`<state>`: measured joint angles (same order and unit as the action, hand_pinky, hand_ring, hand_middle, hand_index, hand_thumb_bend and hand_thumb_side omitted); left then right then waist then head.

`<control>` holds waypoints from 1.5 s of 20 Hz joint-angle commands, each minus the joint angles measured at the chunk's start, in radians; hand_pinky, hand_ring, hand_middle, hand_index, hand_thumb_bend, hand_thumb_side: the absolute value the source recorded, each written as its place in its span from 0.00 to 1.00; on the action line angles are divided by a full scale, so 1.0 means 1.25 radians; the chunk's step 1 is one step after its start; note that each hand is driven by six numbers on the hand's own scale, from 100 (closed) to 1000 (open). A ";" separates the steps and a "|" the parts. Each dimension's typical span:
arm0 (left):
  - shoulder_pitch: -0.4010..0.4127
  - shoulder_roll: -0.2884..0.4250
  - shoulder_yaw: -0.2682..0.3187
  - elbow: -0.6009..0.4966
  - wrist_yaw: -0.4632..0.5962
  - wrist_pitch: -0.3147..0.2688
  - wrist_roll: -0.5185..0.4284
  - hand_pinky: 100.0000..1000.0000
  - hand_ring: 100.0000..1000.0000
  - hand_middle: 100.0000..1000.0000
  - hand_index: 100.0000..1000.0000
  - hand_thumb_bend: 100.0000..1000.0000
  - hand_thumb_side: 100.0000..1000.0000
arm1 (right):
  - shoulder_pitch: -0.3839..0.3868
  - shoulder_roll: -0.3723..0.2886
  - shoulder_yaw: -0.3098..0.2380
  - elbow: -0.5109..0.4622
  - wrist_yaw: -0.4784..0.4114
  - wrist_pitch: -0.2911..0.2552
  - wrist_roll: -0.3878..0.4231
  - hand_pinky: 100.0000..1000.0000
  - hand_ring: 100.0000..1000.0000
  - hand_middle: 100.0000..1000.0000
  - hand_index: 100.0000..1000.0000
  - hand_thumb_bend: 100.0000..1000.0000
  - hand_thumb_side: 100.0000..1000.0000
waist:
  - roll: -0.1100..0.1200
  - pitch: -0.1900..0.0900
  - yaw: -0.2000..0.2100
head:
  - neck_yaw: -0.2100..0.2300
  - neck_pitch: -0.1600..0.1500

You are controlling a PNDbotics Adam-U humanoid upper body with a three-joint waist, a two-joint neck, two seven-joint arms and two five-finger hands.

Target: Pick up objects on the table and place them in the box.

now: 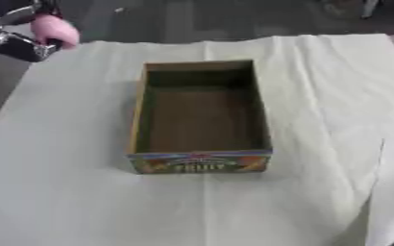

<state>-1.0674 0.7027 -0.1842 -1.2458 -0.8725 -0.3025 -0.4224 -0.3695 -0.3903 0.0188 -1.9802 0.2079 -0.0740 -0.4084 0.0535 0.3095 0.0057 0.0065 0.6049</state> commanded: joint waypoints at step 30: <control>-0.071 -0.259 -0.143 0.004 0.066 0.048 -0.108 0.67 0.62 0.62 0.64 0.00 0.05 | -0.019 0.001 0.000 -0.016 -0.010 -0.010 0.009 0.67 0.75 0.63 0.82 0.20 0.64 | 0.005 -0.017 -0.018 | -0.018 0.039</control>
<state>-1.1402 0.3801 -0.3659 -1.2513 -0.7719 -0.2455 -0.5638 -0.3790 -0.3811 0.0200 -1.9802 0.2000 -0.0817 -0.3985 0.0654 0.3066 -0.0168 -0.0189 0.6494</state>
